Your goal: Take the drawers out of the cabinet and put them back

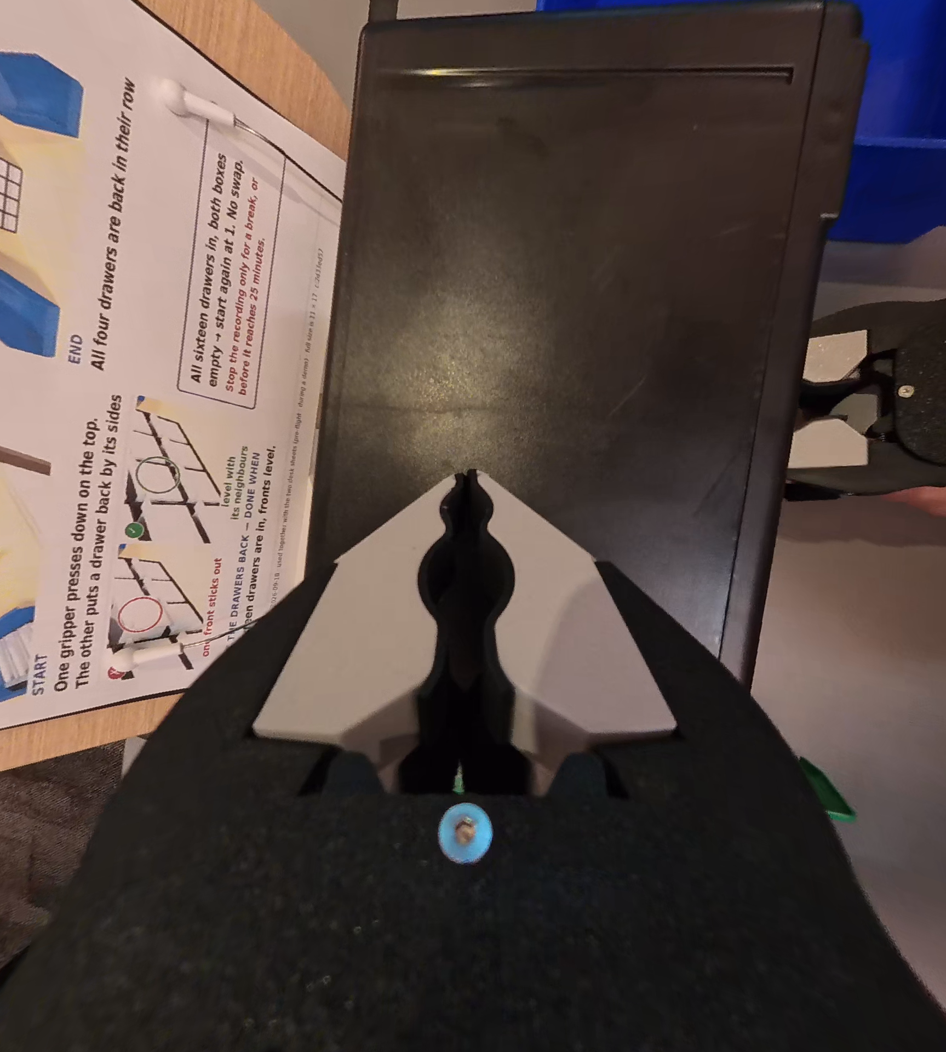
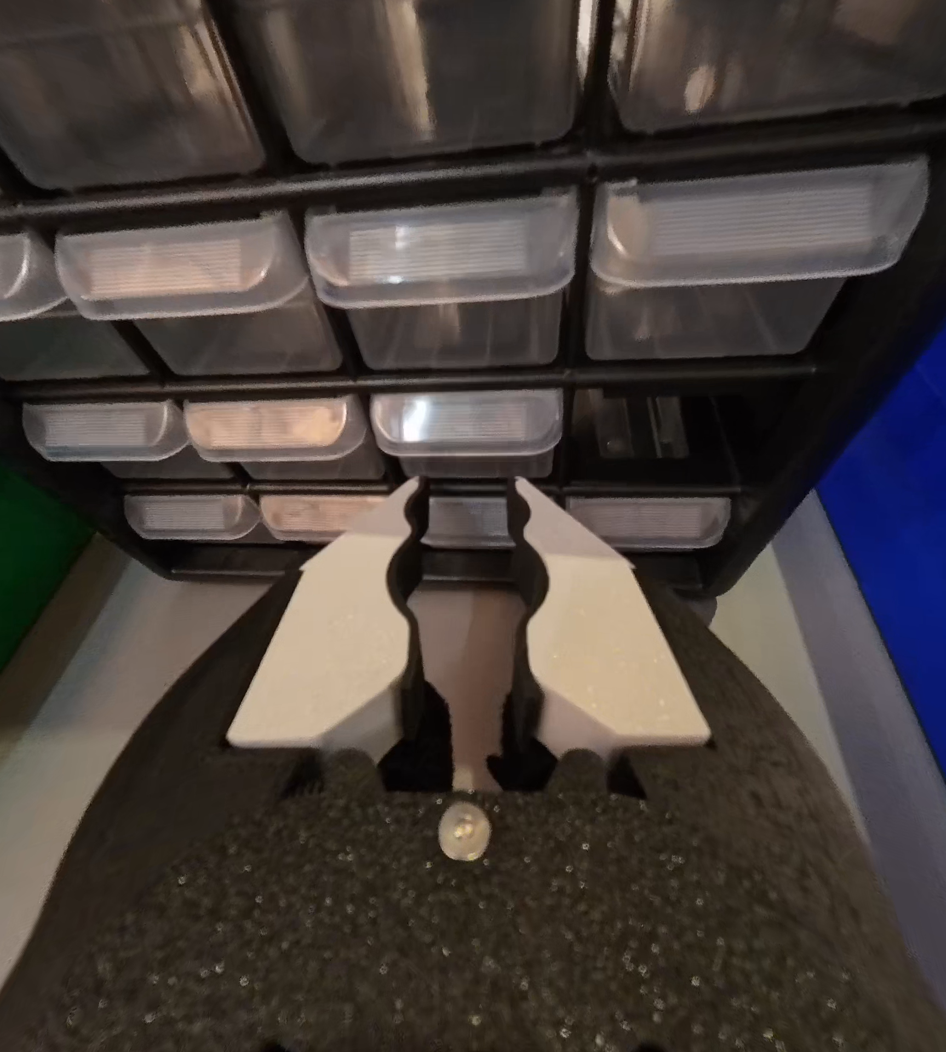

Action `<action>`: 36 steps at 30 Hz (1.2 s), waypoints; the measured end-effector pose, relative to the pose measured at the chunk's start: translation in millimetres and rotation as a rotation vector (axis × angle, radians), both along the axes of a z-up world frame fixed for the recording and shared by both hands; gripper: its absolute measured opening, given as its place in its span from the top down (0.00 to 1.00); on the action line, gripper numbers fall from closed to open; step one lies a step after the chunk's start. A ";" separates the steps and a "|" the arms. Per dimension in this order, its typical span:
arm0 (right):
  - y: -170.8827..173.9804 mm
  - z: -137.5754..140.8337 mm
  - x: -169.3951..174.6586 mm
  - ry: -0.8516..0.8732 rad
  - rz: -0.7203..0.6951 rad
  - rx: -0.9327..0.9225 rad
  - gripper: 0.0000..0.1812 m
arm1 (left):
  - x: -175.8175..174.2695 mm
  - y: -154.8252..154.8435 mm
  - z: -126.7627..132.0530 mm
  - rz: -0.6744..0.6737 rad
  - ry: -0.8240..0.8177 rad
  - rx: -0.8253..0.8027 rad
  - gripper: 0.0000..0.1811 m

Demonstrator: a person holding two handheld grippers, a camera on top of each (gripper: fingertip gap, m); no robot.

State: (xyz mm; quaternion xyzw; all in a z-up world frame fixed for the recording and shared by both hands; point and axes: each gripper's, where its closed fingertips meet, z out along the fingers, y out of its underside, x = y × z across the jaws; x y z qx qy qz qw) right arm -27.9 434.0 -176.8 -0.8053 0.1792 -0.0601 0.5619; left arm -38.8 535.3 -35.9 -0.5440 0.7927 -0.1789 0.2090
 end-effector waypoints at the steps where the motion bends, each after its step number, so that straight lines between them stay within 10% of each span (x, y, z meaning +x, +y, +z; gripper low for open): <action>1: -3.8 -0.2 -3.1 0.002 0.019 -0.005 0.85 | 0.1 0.0 0.1 0.007 -0.003 -0.004 1.00; 8: -78.7 11.0 -58.4 0.036 0.230 0.002 0.83 | -8.7 -9.0 6.7 0.004 -0.065 -0.118 0.99; 14: -167.3 7.7 -87.0 0.036 0.290 -0.038 0.83 | -86.8 14.6 69.0 0.064 -0.372 -0.212 0.88; 20: -202.9 7.9 -80.8 0.069 0.270 -0.009 0.78 | -207.3 104.1 -92.7 0.266 0.244 0.157 0.81; 24: -198.2 12.8 -75.0 0.063 0.294 -0.001 0.76 | -243.4 108.6 -162.7 0.219 0.510 0.184 0.80; 31: -206.7 26.6 -64.1 0.046 0.229 0.046 0.77 | -265.7 109.6 -205.8 0.177 0.676 0.149 0.96; 36: -217.1 16.9 -67.2 0.067 0.213 0.019 0.77 | -270.3 91.3 -157.2 0.101 0.608 0.194 0.98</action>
